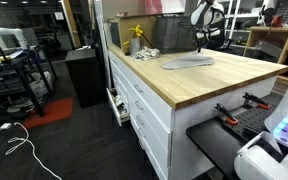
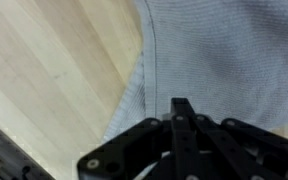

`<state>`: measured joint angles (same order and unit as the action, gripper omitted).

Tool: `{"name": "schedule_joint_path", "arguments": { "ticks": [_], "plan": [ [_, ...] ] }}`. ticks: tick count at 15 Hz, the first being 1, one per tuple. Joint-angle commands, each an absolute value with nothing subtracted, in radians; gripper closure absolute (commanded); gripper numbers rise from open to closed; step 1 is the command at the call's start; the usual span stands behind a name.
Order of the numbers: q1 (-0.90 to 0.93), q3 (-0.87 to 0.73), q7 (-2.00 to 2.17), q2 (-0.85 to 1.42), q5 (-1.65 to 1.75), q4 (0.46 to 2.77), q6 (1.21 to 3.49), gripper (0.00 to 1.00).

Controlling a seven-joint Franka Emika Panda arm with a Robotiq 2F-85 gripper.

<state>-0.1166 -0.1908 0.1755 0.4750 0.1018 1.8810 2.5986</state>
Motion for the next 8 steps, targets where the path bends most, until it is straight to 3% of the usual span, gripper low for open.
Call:
{"name": "schedule_joint_path", "arguments": {
  "ticks": [1,8],
  "plan": [
    [-0.175,-0.133,-0.05,0.376,0.086,2.017,2.683,1.0],
    [-0.208,-0.098,-0.252,0.215,0.066,2.153,2.545,1.0]
  ]
}}
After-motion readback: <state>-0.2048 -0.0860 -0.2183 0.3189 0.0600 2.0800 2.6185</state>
